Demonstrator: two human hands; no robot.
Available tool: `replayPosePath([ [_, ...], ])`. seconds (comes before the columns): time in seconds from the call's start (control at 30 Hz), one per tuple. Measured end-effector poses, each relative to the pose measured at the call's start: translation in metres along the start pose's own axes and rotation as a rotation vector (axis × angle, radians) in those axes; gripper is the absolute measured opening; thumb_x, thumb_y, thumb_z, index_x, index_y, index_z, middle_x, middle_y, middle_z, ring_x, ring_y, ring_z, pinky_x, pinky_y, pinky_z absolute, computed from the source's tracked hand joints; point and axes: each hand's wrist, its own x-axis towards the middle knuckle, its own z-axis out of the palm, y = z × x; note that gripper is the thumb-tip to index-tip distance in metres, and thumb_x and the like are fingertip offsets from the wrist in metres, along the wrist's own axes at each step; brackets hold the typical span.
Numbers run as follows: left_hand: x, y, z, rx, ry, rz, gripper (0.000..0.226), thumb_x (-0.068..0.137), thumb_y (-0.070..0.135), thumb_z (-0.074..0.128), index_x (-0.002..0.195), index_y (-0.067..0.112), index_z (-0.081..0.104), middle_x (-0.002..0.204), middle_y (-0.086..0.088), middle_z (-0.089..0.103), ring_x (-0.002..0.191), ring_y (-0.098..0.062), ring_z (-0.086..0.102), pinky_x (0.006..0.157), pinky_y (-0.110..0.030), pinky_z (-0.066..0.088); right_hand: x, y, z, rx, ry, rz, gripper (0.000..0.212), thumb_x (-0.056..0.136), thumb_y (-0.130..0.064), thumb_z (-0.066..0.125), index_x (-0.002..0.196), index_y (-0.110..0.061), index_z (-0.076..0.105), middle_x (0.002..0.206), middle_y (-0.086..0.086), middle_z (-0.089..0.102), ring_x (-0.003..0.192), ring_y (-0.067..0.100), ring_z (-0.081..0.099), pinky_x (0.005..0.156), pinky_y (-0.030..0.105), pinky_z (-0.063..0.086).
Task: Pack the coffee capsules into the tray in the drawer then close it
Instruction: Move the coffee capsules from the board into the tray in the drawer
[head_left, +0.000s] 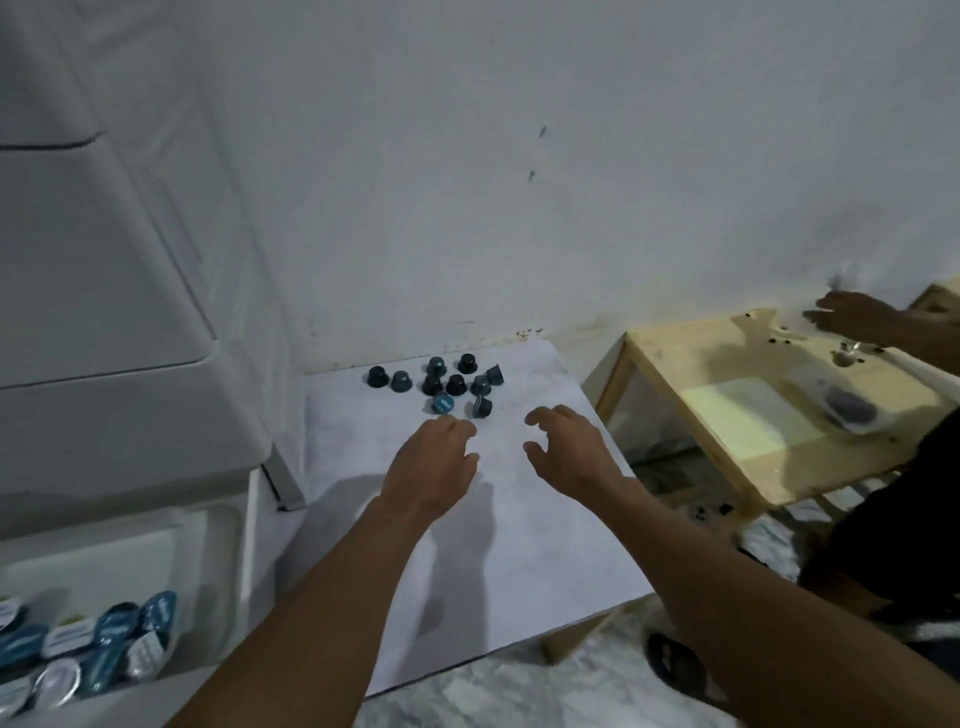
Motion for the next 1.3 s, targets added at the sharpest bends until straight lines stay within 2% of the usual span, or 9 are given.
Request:
replayPosePath([
  [0.13,0.017,-0.005,0.009,0.140,0.025,-0.026,0.032,0.091,0.022,0.055,0.120,0.008,0.057,0.119,-0.008,0.060,0.105,-0.028,0.057,0.088,-0.037,0.047,0.029,0.013,0.011,0.017,-0.043,-0.053,0.038,0.091,-0.027,0.057,0.127,-0.017,0.053,0.125,0.006,0.057,0.107,0.024,0.058,0.092,0.030,0.044],
  [0.27,0.037,-0.025,0.019,0.263,0.048,-0.033,0.035,0.073,0.011,0.073,0.107,0.005,0.064,0.092,-0.008,0.068,0.081,-0.024,0.066,0.070,-0.032,0.054,0.056,0.017,0.030,0.004,-0.058,-0.134,0.042,0.093,-0.020,0.054,0.133,-0.011,0.049,0.131,0.010,0.053,0.115,0.028,0.053,0.097,0.033,0.042],
  [0.47,0.080,-0.050,0.042,0.291,0.092,0.039,0.039,0.057,0.008,0.083,0.093,0.006,0.069,0.082,-0.005,0.068,0.075,-0.019,0.067,0.068,-0.026,0.055,0.094,0.021,0.065,-0.111,0.000,-0.258,0.042,0.085,-0.006,0.061,0.126,-0.005,0.055,0.120,0.017,0.060,0.106,0.036,0.058,0.083,0.041,0.052],
  [0.53,0.093,-0.058,0.054,0.290,0.070,0.047,0.041,0.054,0.006,0.083,0.092,0.006,0.069,0.083,-0.005,0.069,0.076,-0.019,0.067,0.071,-0.025,0.056,0.109,0.022,0.076,-0.153,-0.012,-0.291,0.045,0.076,-0.002,0.069,0.120,-0.004,0.059,0.110,0.018,0.064,0.098,0.036,0.062,0.076,0.037,0.055],
  [0.67,0.108,-0.076,0.075,0.252,0.033,0.059,0.047,0.060,0.000,0.078,0.105,0.004,0.066,0.098,-0.011,0.069,0.087,-0.023,0.067,0.080,-0.028,0.055,0.130,0.022,0.095,-0.211,-0.076,-0.333,0.047,0.071,0.000,0.073,0.116,-0.001,0.060,0.106,0.018,0.065,0.094,0.034,0.063,0.078,0.035,0.055],
  [0.87,0.124,-0.096,0.089,0.197,-0.146,0.022,0.055,0.065,-0.009,0.070,0.116,0.010,0.063,0.122,-0.014,0.059,0.107,-0.029,0.060,0.086,-0.034,0.055,0.149,0.027,0.115,-0.119,-0.207,-0.243,0.041,0.092,-0.008,0.047,0.133,-0.008,0.047,0.127,0.013,0.050,0.116,0.033,0.047,0.093,0.041,0.044],
  [1.0,0.133,-0.095,0.094,0.132,-0.204,-0.031,0.050,0.074,-0.012,0.061,0.119,0.011,0.059,0.134,-0.014,0.049,0.111,-0.030,0.056,0.082,-0.040,0.056,0.157,0.031,0.122,-0.198,-0.169,-0.322,0.019,0.087,-0.010,0.059,0.105,-0.006,0.057,0.104,0.012,0.057,0.093,0.031,0.054,0.074,0.034,0.048],
  [1.1,0.136,-0.099,0.099,0.130,-0.185,-0.034,0.053,0.071,-0.014,0.063,0.118,0.010,0.057,0.135,-0.013,0.047,0.101,-0.029,0.059,0.078,-0.040,0.057,0.161,0.032,0.124,-0.230,-0.142,-0.348,0.019,0.079,-0.009,0.069,0.097,-0.006,0.061,0.093,0.012,0.061,0.082,0.028,0.054,0.065,0.033,0.051],
  [1.3,0.151,-0.099,0.094,0.290,-0.173,0.057,0.051,0.053,-0.008,0.074,0.097,0.011,0.058,0.094,-0.012,0.059,0.082,-0.028,0.057,0.065,-0.034,0.054,0.163,0.036,0.127,-0.201,-0.046,-0.382,0.015,0.072,0.002,0.069,0.083,-0.004,0.062,0.080,0.012,0.061,0.070,0.029,0.052,0.060,0.034,0.046],
])
